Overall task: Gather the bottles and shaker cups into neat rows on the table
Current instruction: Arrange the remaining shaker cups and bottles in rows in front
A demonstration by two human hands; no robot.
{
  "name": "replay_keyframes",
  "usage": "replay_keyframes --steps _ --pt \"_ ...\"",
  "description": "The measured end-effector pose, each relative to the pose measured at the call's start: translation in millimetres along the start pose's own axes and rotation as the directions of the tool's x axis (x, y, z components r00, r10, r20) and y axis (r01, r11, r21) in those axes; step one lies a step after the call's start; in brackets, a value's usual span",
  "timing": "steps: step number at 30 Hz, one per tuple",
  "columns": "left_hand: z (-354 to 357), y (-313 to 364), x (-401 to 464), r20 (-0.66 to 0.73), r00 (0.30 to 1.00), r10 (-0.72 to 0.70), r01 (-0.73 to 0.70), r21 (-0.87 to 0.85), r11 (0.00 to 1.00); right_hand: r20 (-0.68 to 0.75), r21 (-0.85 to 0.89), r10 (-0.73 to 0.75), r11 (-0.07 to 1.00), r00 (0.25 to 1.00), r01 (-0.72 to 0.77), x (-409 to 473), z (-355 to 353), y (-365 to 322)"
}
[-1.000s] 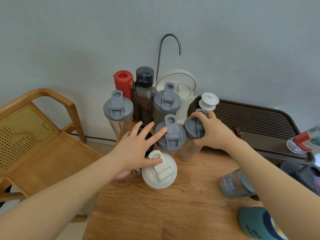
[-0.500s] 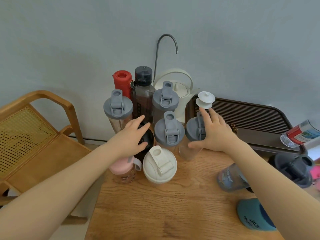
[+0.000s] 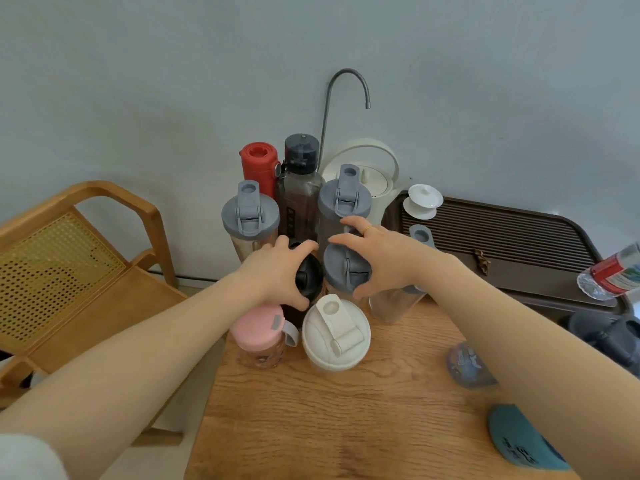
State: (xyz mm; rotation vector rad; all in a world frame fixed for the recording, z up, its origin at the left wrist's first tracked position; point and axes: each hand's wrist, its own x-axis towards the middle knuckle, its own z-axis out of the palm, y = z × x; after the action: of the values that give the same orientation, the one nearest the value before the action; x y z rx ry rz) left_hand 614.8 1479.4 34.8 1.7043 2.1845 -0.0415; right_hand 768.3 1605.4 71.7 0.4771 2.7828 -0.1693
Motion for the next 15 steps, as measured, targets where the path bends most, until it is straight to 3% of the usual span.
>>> replay_keyframes --steps 10,15 --pt "-70.8 -16.0 -56.3 -0.237 0.959 0.156 -0.189 -0.125 0.974 -0.149 -0.122 -0.059 0.992 0.987 0.041 15.1 0.8 -16.2" --pt "-73.4 -33.2 -67.2 -0.317 0.940 0.123 -0.195 -0.206 0.959 -0.200 -0.027 -0.013 1.000 0.980 0.008 39.9 -2.5 -29.6"
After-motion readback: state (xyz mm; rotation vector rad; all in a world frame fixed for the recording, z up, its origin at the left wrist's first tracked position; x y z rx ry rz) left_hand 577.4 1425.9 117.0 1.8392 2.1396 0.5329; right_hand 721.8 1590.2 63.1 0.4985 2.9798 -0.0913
